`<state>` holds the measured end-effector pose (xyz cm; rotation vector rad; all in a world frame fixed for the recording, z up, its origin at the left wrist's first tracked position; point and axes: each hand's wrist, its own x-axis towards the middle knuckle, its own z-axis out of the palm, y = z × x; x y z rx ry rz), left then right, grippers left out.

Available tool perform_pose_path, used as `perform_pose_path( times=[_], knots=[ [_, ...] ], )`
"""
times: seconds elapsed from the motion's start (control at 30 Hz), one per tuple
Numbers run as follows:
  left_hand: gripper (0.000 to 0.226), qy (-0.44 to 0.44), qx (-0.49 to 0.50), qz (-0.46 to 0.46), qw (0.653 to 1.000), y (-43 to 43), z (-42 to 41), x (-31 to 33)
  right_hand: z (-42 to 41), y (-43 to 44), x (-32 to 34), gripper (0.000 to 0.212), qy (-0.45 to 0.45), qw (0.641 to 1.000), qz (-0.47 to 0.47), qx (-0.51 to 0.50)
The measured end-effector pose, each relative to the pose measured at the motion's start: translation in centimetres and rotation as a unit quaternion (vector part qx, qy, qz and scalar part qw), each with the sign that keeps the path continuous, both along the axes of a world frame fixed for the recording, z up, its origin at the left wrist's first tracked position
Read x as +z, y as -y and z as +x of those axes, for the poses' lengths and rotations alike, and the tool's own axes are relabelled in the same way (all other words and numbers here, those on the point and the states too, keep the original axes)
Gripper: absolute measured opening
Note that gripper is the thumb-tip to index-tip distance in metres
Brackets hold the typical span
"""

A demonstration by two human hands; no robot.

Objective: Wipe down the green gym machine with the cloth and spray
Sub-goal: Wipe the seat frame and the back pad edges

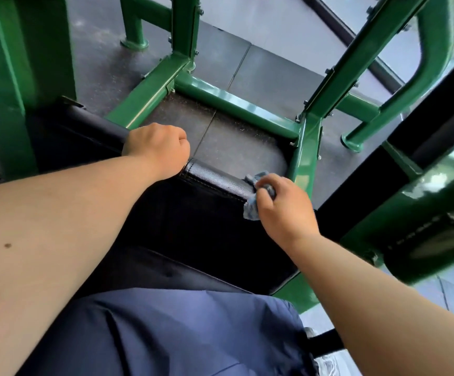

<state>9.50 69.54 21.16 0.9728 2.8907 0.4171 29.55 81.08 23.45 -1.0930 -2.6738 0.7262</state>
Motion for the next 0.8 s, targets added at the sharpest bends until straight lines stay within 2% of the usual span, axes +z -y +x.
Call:
perform_pose_path(
  times=[0.07,0.17,0.3,0.37,0.43,0.5,0.53,0.6,0.67,0.73,0.8],
  knots=[
    [0.028,-0.001,0.004,-0.004,1.000,0.1,0.0,0.0,2.7,-1.4,-0.3,0.021,0.064,0.995,0.073,0.017],
    [0.029,0.006,0.010,-0.004,1.000,-0.1,0.3,0.2,5.5,-2.7,0.1,0.024,0.188,0.970,0.154,-0.012],
    [0.028,0.016,0.022,0.001,1.000,-0.2,0.4,0.2,5.0,-2.1,1.2,0.028,0.233,0.966,0.108,-0.020],
    [0.027,0.017,0.026,0.002,1.000,-0.2,0.5,0.4,4.4,-1.8,1.5,0.022,0.203,0.975,0.069,-0.059],
    [0.026,0.017,0.023,0.007,1.000,-0.2,0.6,0.4,4.1,-1.3,1.2,0.019,0.132,0.987,0.028,-0.091],
    [0.025,0.034,0.010,0.034,0.999,-0.1,0.9,0.1,3.3,0.1,1.1,0.019,0.060,0.996,-0.011,-0.058],
    [0.025,0.059,0.004,0.084,0.995,0.3,1.0,0.0,2.2,0.9,1.3,0.019,0.020,0.999,-0.034,-0.033],
    [0.033,0.157,0.014,0.245,0.957,1.5,2.0,0.3,-0.8,2.5,1.5,0.016,-0.043,0.995,-0.088,-0.001],
    [0.040,0.242,0.052,0.400,0.882,3.4,3.3,1.0,-4.8,4.2,2.2,0.027,-0.088,0.975,-0.202,-0.007],
    [0.040,0.327,0.102,0.501,0.795,5.9,3.8,1.5,-9.1,7.1,2.7,0.046,-0.132,0.919,-0.371,0.000],
    [0.036,0.419,0.140,0.536,0.720,7.2,3.9,1.9,-12.2,8.7,2.9,0.038,-0.169,0.862,-0.477,0.005]
  ],
)
